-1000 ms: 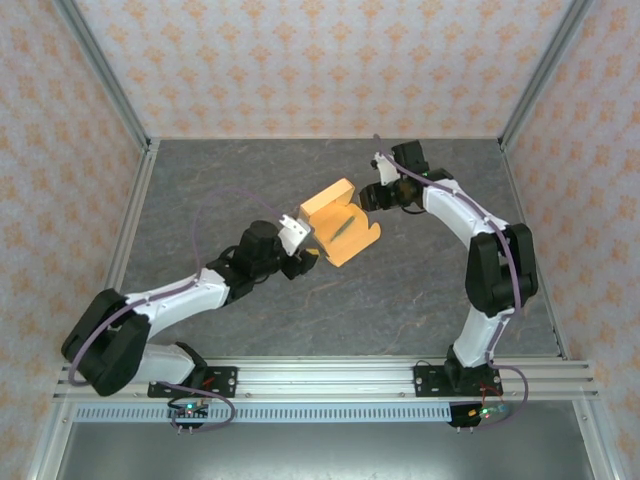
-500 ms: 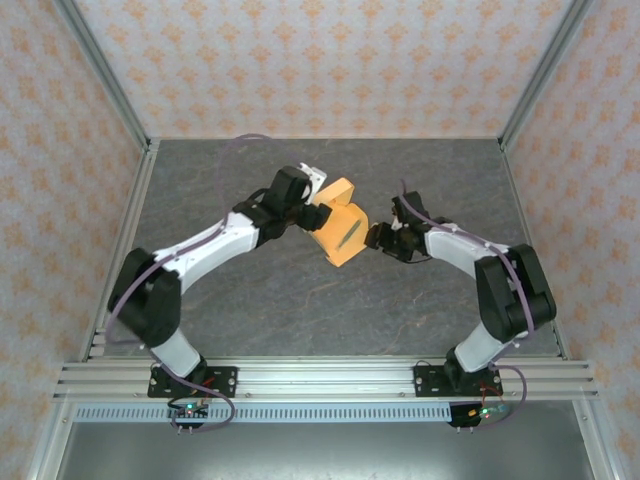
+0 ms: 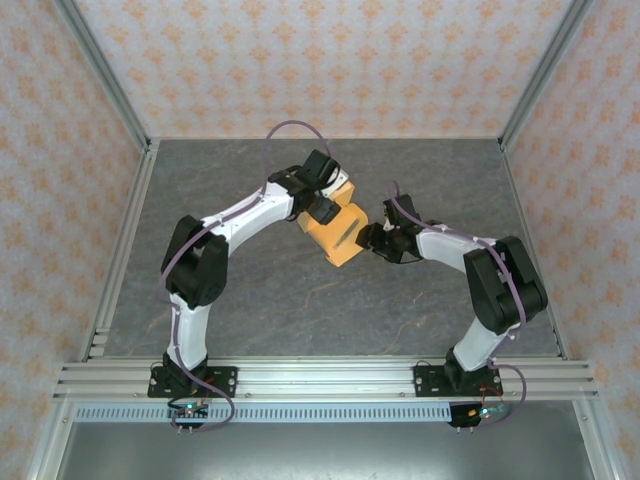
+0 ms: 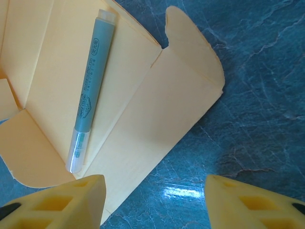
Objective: Fold the paper box
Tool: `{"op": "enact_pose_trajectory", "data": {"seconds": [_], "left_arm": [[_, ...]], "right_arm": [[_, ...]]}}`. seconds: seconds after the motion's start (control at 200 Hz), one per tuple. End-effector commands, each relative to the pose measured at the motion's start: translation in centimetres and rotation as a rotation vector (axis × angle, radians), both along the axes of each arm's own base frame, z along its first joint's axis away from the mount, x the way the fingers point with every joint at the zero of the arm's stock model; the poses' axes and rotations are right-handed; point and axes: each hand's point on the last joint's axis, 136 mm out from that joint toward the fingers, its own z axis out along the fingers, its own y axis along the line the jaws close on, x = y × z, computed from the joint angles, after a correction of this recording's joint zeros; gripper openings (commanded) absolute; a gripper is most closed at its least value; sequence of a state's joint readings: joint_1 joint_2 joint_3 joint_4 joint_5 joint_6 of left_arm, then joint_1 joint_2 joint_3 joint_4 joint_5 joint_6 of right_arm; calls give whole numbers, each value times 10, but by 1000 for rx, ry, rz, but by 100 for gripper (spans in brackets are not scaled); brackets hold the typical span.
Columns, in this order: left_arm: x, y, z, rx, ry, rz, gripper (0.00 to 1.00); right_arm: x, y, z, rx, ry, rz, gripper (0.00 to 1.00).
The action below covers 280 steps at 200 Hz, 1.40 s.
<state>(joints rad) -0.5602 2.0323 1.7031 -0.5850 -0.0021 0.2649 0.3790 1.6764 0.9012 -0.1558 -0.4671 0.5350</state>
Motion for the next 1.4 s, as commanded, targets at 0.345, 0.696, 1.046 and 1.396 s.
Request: {"op": "enact_pose_trajectory", "data": {"seconds": [0.345, 0.696, 1.046, 1.396], "left_arm": [[16, 21, -5, -132, 143, 91, 41], [12, 35, -10, -426, 244, 329, 33], [-12, 40, -38, -648, 272, 537, 31], [-43, 29, -58, -785, 263, 655, 31]], "right_arm": [[-11, -14, 16, -71, -28, 25, 57], [-27, -33, 58, -128, -97, 39, 62], [-23, -7, 133, 133, -278, 41, 70], [3, 24, 154, 133, -377, 92, 70]]}}
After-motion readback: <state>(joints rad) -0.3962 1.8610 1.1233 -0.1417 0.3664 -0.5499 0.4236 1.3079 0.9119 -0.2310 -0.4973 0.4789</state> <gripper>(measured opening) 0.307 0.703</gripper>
